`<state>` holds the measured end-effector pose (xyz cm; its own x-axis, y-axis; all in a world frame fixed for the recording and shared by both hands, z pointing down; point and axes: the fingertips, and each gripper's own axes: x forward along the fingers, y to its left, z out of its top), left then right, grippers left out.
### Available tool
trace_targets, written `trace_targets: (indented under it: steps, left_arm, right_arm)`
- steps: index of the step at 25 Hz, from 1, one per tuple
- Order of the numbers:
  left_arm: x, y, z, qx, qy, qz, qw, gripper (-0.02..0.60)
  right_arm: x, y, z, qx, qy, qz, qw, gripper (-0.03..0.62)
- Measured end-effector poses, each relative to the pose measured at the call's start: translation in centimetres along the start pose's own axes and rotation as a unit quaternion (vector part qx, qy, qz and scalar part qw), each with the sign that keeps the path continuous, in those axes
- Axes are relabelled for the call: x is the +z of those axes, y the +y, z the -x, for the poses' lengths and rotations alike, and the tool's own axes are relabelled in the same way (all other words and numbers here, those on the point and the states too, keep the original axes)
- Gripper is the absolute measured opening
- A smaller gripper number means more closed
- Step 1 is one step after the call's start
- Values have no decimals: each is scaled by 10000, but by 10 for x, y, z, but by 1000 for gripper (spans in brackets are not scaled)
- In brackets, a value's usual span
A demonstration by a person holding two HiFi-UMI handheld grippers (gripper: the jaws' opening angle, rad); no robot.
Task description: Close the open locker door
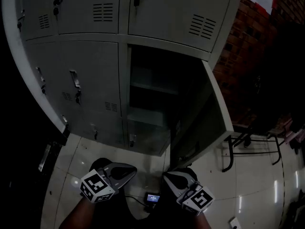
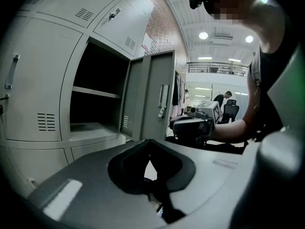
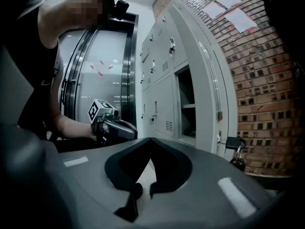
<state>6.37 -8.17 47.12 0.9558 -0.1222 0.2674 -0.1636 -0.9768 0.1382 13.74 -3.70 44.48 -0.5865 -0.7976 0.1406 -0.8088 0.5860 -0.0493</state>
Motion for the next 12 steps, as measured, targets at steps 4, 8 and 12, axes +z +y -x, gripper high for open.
trace_targets:
  steps: [4, 8, 12]
  left_arm:
    - [1, -1, 0, -1, 3, 13, 10000, 12]
    - [2, -1, 0, -18, -2, 24, 10000, 12]
    - [4, -1, 0, -26, -36, 22, 10000, 12]
  right_arm:
    - [5, 2, 5, -35, -132, 16, 9999, 2]
    - [20, -2, 26, 29, -600, -262, 9979, 2]
    - [36, -11, 61, -9, -991, -57, 9951, 3]
